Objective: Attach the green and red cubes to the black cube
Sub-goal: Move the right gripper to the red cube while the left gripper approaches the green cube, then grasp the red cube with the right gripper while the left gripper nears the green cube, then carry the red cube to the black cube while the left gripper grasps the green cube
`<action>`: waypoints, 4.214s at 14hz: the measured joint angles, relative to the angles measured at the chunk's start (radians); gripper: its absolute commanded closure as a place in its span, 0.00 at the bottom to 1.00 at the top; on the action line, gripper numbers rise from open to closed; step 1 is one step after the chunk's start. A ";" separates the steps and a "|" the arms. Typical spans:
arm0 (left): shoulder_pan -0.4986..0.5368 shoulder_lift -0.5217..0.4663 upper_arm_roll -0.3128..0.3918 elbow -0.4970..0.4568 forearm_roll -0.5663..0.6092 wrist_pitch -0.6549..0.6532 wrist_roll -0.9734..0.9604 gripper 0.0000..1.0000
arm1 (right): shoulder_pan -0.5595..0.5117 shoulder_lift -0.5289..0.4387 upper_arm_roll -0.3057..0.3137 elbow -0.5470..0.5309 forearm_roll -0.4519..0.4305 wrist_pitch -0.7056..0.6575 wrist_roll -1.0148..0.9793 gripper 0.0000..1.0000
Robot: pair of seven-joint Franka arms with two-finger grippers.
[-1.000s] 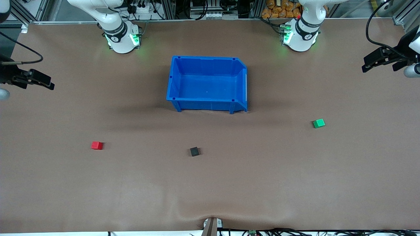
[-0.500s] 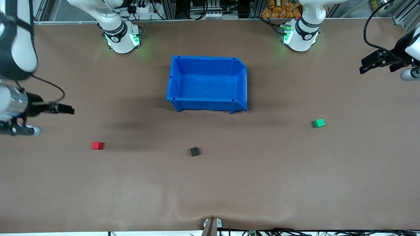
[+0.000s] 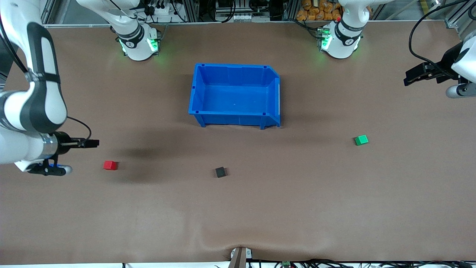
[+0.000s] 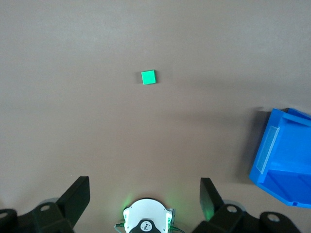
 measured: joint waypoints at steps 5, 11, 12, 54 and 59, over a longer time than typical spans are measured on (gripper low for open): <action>0.001 -0.001 0.000 -0.093 0.000 0.084 0.000 0.00 | -0.003 0.133 0.000 0.002 0.005 0.153 0.000 0.00; 0.008 -0.003 0.000 -0.243 -0.005 0.218 -0.045 0.00 | -0.005 0.171 -0.002 -0.102 -0.010 0.424 -0.041 0.00; 0.010 -0.003 0.000 -0.264 -0.006 0.239 -0.051 0.00 | -0.006 0.171 -0.003 -0.137 -0.011 0.475 -0.048 0.00; 0.106 0.538 -0.001 -0.415 0.010 0.907 -0.069 0.06 | 0.043 0.128 0.014 -0.124 0.012 0.611 -1.091 1.00; 0.106 0.567 -0.001 -0.410 0.010 0.924 -0.069 0.19 | 0.234 0.144 0.021 -0.118 0.007 0.609 -1.107 1.00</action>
